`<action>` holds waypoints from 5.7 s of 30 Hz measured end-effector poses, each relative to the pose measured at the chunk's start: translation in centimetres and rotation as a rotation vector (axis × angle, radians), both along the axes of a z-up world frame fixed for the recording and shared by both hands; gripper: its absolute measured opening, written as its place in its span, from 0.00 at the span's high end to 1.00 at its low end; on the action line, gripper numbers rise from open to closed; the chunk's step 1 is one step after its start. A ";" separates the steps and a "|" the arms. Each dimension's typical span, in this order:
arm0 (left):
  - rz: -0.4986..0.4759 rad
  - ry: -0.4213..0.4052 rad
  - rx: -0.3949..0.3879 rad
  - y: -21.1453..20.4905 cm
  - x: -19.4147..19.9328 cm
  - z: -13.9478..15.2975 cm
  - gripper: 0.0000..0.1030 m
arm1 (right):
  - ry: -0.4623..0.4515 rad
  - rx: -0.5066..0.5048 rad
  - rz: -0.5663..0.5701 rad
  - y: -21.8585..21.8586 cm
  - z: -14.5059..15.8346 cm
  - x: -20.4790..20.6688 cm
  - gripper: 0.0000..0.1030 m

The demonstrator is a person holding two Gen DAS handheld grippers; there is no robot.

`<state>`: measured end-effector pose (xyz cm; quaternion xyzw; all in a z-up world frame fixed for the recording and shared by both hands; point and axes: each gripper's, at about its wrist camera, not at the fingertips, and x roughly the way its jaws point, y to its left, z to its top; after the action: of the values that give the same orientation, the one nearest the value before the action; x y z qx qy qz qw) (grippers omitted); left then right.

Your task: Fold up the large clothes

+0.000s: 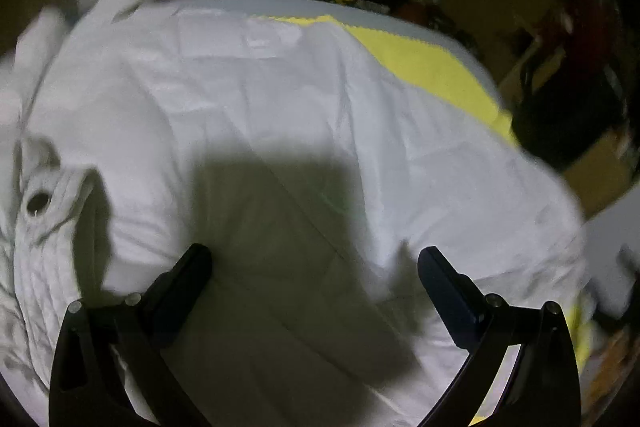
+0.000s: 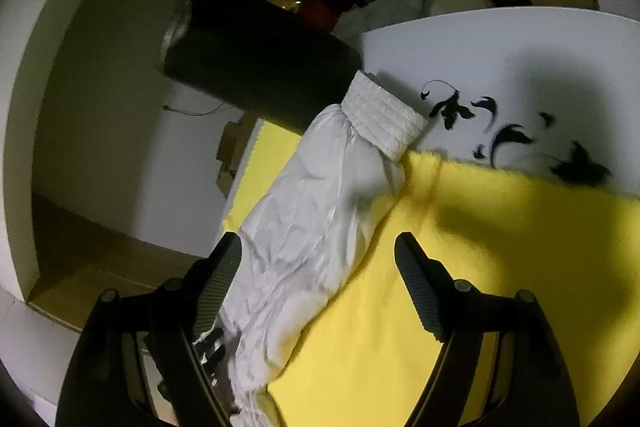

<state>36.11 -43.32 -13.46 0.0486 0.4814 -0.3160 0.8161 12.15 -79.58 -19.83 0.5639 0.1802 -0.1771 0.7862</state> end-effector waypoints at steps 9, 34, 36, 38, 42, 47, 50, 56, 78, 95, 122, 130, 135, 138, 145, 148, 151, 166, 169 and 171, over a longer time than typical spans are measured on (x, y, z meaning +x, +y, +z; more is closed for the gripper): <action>-0.017 -0.110 0.093 -1.6 -1.5 -1.2 0.00 | 0.092 0.078 0.087 0.9 -2.2 5.2 0.23; 0.172 -0.198 -0.442 28.6 -9.9 16.5 0.00 | -0.032 -0.618 0.228 16.7 19.1 15.0 0.94; 0.244 -0.184 -0.463 33.4 -11.5 15.9 0.00 | -0.053 -0.668 0.307 21.3 21.2 17.0 0.94; 0.316 -0.165 -0.494 37.8 -12.9 15.0 0.00 | -0.042 -0.707 0.387 26.1 22.5 19.3 0.95; 0.485 -0.150 -0.537 46.8 -16.6 12.2 0.00 | -0.004 -0.731 0.574 36.5 21.5 24.3 0.96; 0.636 -0.094 -0.593 54.0 -20.0 8.8 0.00 | 0.108 -0.762 0.763 47.4 14.7 29.7 0.93; 0.651 -0.046 -0.633 56.5 -21.4 7.1 0.00 | 0.230 -0.727 0.884 50.9 7.8 32.1 0.65; 0.639 -0.044 -0.633 58.3 -22.7 5.5 0.00 | 0.045 -0.544 0.883 48.1 10.1 29.0 0.36; 0.329 -0.277 -0.186 42.6 -18.3 12.3 0.00 | -0.116 -0.457 0.643 35.1 15.1 16.0 0.22; -0.198 -0.752 0.840 6.8 -5.7 5.9 0.00 | -0.075 -0.535 0.406 24.3 10.2 -2.2 0.21; -0.489 -0.574 0.755 6.3 -4.5 4.6 0.06 | -0.101 -0.465 0.429 22.4 7.8 -2.6 0.21; -0.554 -0.544 0.756 5.7 -3.8 2.8 0.07 | -0.097 -0.457 0.424 22.2 7.8 -2.5 0.21; -0.478 -0.510 0.714 6.1 -2.4 3.1 0.62 | -0.096 -0.439 0.438 22.5 7.9 -2.2 0.21; -0.399 -0.509 0.641 7.3 -1.9 4.3 0.81 | -0.101 -0.437 0.437 22.7 7.9 -2.5 0.21; -0.078 -0.383 0.134 15.9 -1.4 10.2 0.84 | -0.096 -0.425 0.447 23.3 7.9 -2.2 0.21; 0.163 -0.238 -0.169 22.9 -1.0 10.6 0.83 | -0.100 -0.431 0.468 24.1 8.1 -1.8 0.21; 0.328 -0.166 -0.346 28.0 -0.8 8.7 0.79 | -0.106 -0.437 0.488 24.9 8.4 -1.3 0.21; 0.527 -0.219 -0.495 35.5 -1.6 8.6 0.00 | -0.086 -0.506 0.534 28.3 10.6 -1.7 0.21; 0.400 -0.107 -0.489 31.4 1.2 8.8 0.00 | -0.096 -0.507 0.532 29.1 11.2 -1.6 0.21; 0.338 -0.052 -0.423 28.3 2.5 7.9 0.00 | -0.108 -0.517 0.535 29.8 11.6 -1.8 0.21</action>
<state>38.66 -14.98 -5.55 -0.1961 0.3849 -0.2675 0.8613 10.34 -49.74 -8.19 0.2882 0.2286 0.0251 0.9295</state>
